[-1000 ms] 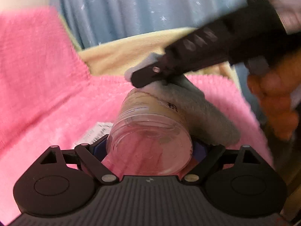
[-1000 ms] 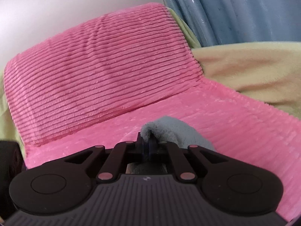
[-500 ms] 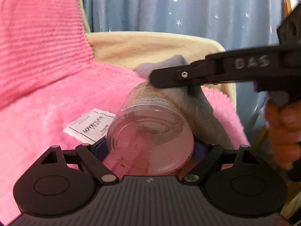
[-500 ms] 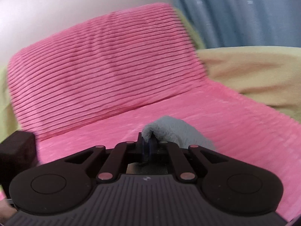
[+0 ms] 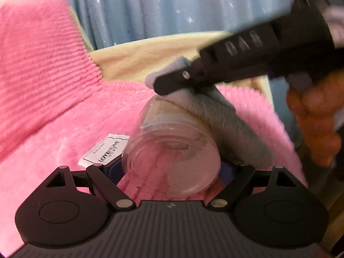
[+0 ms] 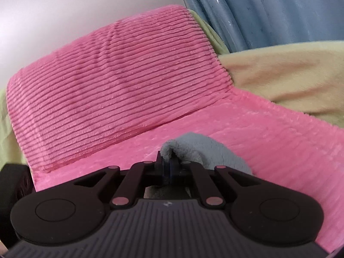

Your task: Clean container

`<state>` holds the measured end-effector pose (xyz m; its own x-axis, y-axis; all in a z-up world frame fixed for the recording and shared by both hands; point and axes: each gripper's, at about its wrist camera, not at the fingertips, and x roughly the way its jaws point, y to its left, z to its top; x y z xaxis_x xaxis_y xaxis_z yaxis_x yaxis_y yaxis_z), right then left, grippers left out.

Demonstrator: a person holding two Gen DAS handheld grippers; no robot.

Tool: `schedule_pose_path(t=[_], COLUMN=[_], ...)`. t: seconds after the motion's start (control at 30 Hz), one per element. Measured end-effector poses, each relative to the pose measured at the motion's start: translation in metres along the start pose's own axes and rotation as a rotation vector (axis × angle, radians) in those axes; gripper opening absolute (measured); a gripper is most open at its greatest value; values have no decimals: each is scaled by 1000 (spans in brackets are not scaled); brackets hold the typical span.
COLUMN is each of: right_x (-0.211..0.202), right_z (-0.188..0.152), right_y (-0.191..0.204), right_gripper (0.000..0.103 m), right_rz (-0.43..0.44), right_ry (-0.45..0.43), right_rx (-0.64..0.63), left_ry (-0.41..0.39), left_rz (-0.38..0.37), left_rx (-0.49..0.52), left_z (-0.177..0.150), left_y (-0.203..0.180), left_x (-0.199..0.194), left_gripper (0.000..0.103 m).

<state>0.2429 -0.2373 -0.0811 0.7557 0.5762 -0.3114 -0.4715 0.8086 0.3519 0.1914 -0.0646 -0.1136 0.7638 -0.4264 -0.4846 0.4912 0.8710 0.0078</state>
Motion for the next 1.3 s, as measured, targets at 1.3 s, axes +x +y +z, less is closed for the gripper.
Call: schedule_pose_path(t=[1.3], right_x=[-9], right_z=[3], right_y=[-7], right_gripper=[2], right_rz=[18], right_ry=[33], right_rx=[55], left_ry=[-25], left_rz=[-50], left_rx=[-111], left_z=[0], left_y=[12], left_x=[-11], left_gripper=[86])
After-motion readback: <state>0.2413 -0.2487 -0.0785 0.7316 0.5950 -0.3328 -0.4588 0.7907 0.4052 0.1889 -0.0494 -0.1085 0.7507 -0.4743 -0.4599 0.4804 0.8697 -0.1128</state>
